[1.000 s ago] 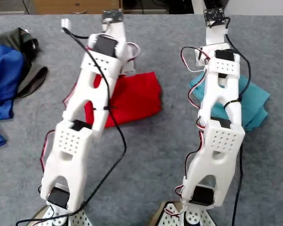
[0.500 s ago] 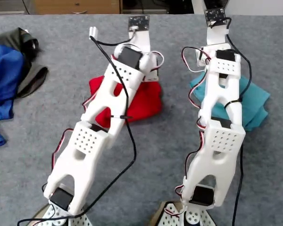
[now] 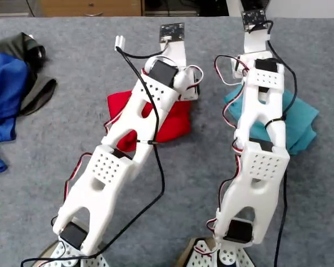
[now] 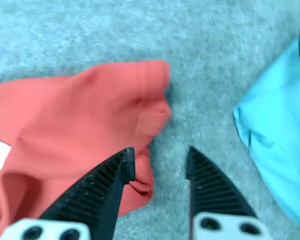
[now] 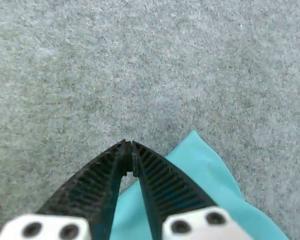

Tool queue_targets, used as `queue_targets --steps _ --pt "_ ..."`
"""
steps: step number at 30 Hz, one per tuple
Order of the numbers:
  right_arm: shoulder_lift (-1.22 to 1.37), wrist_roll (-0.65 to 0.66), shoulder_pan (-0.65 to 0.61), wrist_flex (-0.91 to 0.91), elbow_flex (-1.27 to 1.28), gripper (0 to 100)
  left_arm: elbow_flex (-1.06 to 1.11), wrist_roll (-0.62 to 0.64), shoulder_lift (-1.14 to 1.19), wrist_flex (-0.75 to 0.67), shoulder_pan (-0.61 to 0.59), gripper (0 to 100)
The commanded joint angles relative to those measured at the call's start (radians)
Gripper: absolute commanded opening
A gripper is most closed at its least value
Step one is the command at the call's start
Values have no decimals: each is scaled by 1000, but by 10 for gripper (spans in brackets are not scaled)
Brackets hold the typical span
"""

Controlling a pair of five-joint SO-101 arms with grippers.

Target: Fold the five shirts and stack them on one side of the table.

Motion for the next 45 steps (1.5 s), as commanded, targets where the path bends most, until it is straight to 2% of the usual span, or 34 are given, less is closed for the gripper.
queue_targets --steps 1,3,6,9,14,18,23,29,34,39,42,45 --pt "-7 5 18 -23 -45 5 -106 35 -28 28 -64 202" --pt "-7 5 16 -23 -45 5 -196 35 -28 77 -101 186" --pt "-7 5 13 -23 -45 5 -308 35 -27 140 -163 110" --pt "-10 5 12 -20 -45 5 -252 35 -19 149 -212 18" --pt "-21 9 -24 38 -64 5 -63 31 -31 166 -344 18" --pt "-56 94 -84 210 -162 5 43 -98 -154 169 -465 18" --pt "-30 150 -234 450 -341 5 374 -285 -441 169 -557 18" --pt "74 207 -403 488 -538 5 951 -414 -845 140 -663 19" --pt "209 210 -487 387 -667 5 1525 -485 -1109 -132 -806 19" --pt "366 209 -529 321 -753 5 2056 -525 -1262 -551 -961 19" --pt "427 209 -541 358 -823 5 2277 -535 -1296 -799 -1033 19" --pt "458 209 -542 442 -885 5 2369 -531 -1305 -914 -1083 19"
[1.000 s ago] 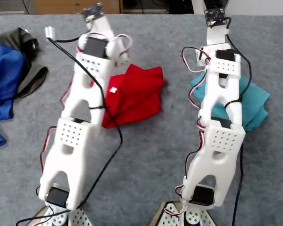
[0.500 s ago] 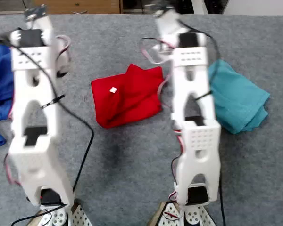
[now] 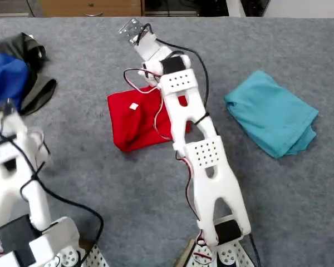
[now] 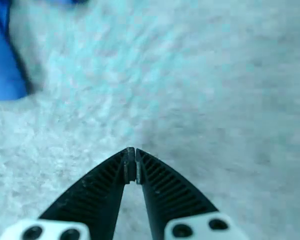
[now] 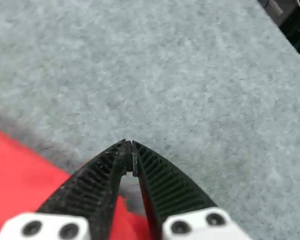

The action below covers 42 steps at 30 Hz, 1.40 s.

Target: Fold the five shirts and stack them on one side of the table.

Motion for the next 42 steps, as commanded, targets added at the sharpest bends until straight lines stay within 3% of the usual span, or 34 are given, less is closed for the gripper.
queue_targets --steps 1,8,16,24,29,35,42 --pt "8 3 -16 95 -119 5 89 3 -47 -135 -54 19" --pt "10 12 -15 387 -260 5 71 3 -36 -137 -55 19" --pt "13 176 -8 603 -282 5 71 0 -36 -137 -55 19" --pt "-22 161 125 611 -219 5 71 0 -36 -141 -57 19" --pt "-237 173 166 608 113 5 69 0 -36 -143 -57 19" --pt "-538 279 171 605 556 5 66 2 -36 -143 -57 19" --pt "-720 265 140 465 601 5 66 2 -36 -143 -54 19"
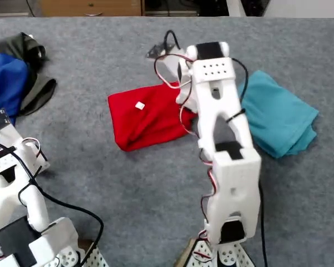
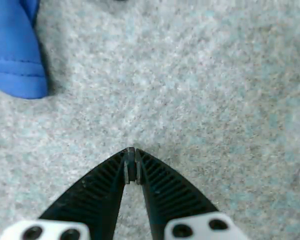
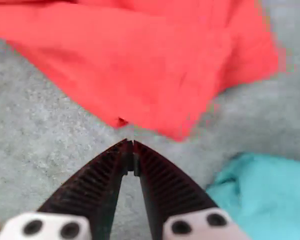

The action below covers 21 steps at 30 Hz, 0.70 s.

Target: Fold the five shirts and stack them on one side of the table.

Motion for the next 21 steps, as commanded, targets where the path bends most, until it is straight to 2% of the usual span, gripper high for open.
queue_targets --steps 1,7,10,18,21 --pt "-104 -43 -24 -124 -35 5 -8 5 -30 -12 -5 19" --pt "33 -167 -120 -390 -131 5 -8 5 -30 -12 -5 19" --pt "150 -189 -160 -459 -196 5 -8 5 -30 -12 -5 19" --pt "455 -192 -179 -405 -458 5 -8 5 -30 -12 -5 19" --pt "532 -187 -160 -308 -564 5 -8 5 -30 -12 -5 19"
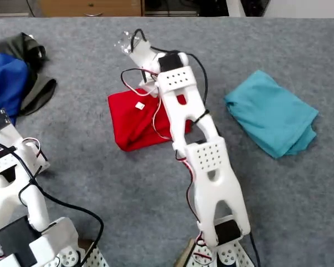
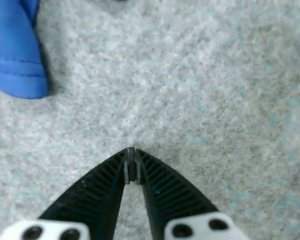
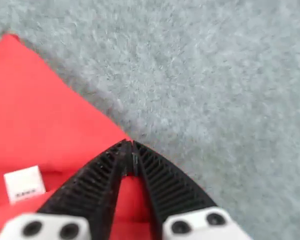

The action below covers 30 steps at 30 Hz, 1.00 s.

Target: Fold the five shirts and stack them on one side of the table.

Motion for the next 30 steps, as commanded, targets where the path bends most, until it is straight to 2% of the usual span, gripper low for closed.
queue_targets --steps 1,11,17,23,30 --pt "50 -5 13 115 -162 5 -8 5 -30 -12 -5 19" --pt "82 55 54 422 -414 5 -9 5 -30 -12 -5 19" --pt "82 64 85 442 -423 5 -9 6 -30 -12 -6 19" --pt "-12 63 122 442 -251 5 -9 6 -30 -12 -8 19" --pt "-297 98 142 440 188 5 -11 6 -30 -12 -8 19"
